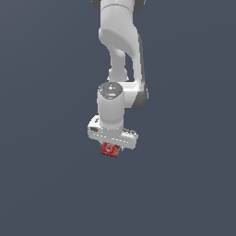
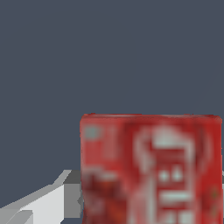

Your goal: Pick up the object and move it to a goal position.

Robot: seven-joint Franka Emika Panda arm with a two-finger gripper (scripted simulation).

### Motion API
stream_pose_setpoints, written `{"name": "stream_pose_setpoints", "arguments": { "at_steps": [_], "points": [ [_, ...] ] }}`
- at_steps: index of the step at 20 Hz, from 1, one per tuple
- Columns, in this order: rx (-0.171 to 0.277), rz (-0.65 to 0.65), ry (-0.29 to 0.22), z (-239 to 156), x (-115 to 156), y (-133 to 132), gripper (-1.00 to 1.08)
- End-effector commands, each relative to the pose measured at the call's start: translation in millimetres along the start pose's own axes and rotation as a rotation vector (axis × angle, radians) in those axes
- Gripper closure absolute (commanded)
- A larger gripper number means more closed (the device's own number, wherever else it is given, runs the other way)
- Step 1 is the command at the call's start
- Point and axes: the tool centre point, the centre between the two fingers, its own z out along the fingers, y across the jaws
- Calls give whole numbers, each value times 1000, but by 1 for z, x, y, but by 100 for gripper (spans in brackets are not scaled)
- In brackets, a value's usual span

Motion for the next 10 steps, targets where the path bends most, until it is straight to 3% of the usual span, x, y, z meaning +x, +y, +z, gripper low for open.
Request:
{"name": "stream_pose_setpoints", "arguments": {
  "at_steps": [1,10],
  "points": [
    [8,24,65,-40,25,-5,108],
    [36,133,353,-235,105,-14,108]
  ]
}}
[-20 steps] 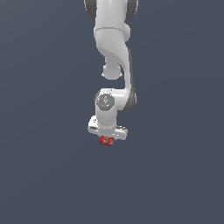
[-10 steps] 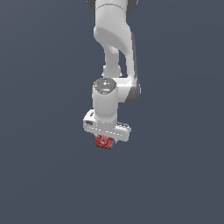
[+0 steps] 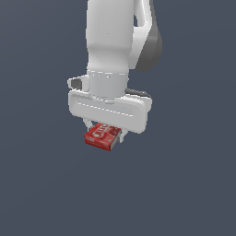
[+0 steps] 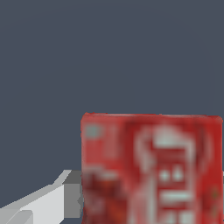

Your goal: Pick up the object and move it to a goal position.

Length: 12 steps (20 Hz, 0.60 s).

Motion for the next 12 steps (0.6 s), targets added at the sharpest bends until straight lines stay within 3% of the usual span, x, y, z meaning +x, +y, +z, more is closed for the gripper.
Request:
{"name": "stream_pose_setpoints", "arguments": {
  "at_steps": [1,6,12],
  "points": [
    [6,28,72,-44,28,-4,108],
    [13,65,175,-111,62,-9,108],
    [16,85,234,-150,79,-12,108]
  ]
}}
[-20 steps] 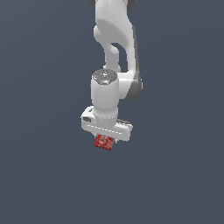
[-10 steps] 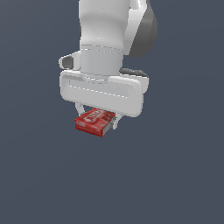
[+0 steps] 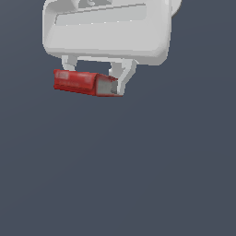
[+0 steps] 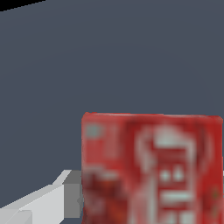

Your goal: Pick up the object and move it to a goal position.

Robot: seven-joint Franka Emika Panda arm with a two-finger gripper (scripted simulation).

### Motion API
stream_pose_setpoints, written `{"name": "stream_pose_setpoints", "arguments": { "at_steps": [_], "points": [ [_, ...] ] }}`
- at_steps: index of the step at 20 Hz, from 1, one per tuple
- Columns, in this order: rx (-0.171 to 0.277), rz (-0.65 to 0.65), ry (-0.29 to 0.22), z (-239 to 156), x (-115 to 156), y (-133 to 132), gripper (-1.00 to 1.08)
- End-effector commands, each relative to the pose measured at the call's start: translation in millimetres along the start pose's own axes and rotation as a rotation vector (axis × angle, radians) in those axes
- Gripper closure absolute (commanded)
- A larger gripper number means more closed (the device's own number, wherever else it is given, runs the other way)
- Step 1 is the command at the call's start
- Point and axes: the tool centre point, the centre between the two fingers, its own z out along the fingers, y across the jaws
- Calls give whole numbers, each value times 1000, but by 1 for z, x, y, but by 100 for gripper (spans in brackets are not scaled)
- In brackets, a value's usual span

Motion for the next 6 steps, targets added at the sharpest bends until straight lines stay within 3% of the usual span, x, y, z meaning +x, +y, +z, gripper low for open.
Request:
{"name": "stream_pose_setpoints", "arguments": {
  "at_steps": [1,6],
  "points": [
    [-1,5,13,-8,5,-1,108],
    [-2,1,8,-4,3,-1,108]
  ]
}}
